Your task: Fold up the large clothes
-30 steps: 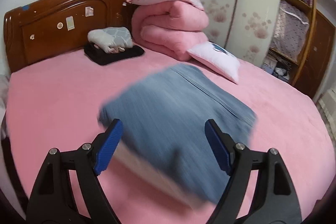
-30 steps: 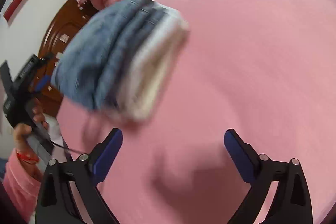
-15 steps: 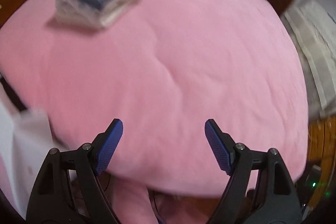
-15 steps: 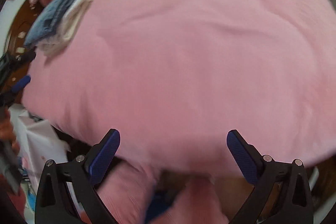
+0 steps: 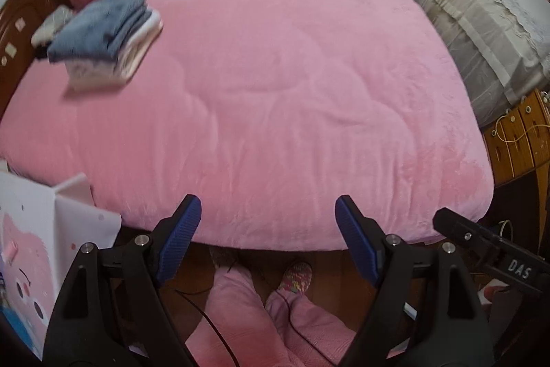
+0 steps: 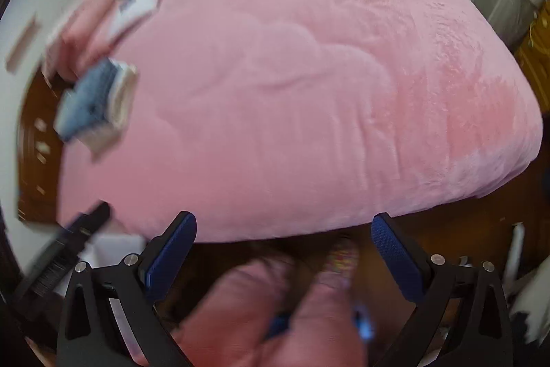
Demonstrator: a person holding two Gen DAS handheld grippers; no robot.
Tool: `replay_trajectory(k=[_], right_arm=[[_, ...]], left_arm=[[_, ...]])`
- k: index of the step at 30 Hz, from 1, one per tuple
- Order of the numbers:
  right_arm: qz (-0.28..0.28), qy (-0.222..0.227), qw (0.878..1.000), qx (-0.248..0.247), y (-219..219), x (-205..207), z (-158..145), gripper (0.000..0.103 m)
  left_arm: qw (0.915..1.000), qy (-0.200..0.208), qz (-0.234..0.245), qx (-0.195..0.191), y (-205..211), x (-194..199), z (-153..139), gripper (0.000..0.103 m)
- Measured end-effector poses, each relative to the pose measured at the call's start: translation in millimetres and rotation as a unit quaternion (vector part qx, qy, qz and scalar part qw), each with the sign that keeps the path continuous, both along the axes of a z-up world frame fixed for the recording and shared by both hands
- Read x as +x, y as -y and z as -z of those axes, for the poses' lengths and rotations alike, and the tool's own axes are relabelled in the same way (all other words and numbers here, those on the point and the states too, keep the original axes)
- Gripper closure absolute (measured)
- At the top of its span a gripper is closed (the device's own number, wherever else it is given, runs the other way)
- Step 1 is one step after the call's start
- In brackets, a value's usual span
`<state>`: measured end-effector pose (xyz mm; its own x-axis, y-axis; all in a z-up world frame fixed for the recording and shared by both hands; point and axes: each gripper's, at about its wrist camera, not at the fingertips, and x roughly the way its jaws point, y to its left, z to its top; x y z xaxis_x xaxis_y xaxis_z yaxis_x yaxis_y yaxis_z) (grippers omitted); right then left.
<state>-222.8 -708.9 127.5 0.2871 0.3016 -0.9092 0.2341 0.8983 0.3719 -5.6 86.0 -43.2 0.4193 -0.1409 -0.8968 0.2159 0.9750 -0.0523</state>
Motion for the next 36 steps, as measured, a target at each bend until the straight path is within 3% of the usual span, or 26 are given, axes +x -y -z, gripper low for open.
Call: replay_trajectory(k=[2,6,10,14,21,29,36], right_arm=[[-0.005,0.007,1.000,0.012,-7.3,-1.0,-10.7,0.000],[-0.046,0.018,0.998,-0.043,-35.6,1.9,-29.1,0.000],[-0.064,0.016,0.995,-0.072,-41.1,-6.3,-34.6,0.000],[-0.070,0.019,0.993,-0.093,-47.3,-9.8,-49.5,0.000],[-0.079,0.047,0.990,-0.109,-64.7,-9.3,-87.3,0.000],[-0.101,0.057,0.986,-0.121,-92.1,-4.7,-111.8,0.000],[-0.115,0.076,0.981,-0.137,-113.3,-6.6,-130.3,0.000]], left_arm=[[0.9999,0.013,0.001,0.005,6.2,-3.9,-10.5,0.025],[0.9996,0.027,0.008,-0.003,17.2,-13.8,-26.4,0.026],[0.9998,0.017,0.003,0.013,21.7,-18.7,-25.7,0.026],[0.9998,0.014,-0.014,-0.007,6.6,-15.8,-24.0,0.026],[0.9985,0.010,-0.052,-0.015,-11.6,-13.1,-25.9,0.025],[0.9983,0.025,-0.052,0.002,-13.0,-11.9,-32.7,0.024],[0.9988,0.022,-0.045,0.005,-9.8,-9.1,-32.1,0.015]])
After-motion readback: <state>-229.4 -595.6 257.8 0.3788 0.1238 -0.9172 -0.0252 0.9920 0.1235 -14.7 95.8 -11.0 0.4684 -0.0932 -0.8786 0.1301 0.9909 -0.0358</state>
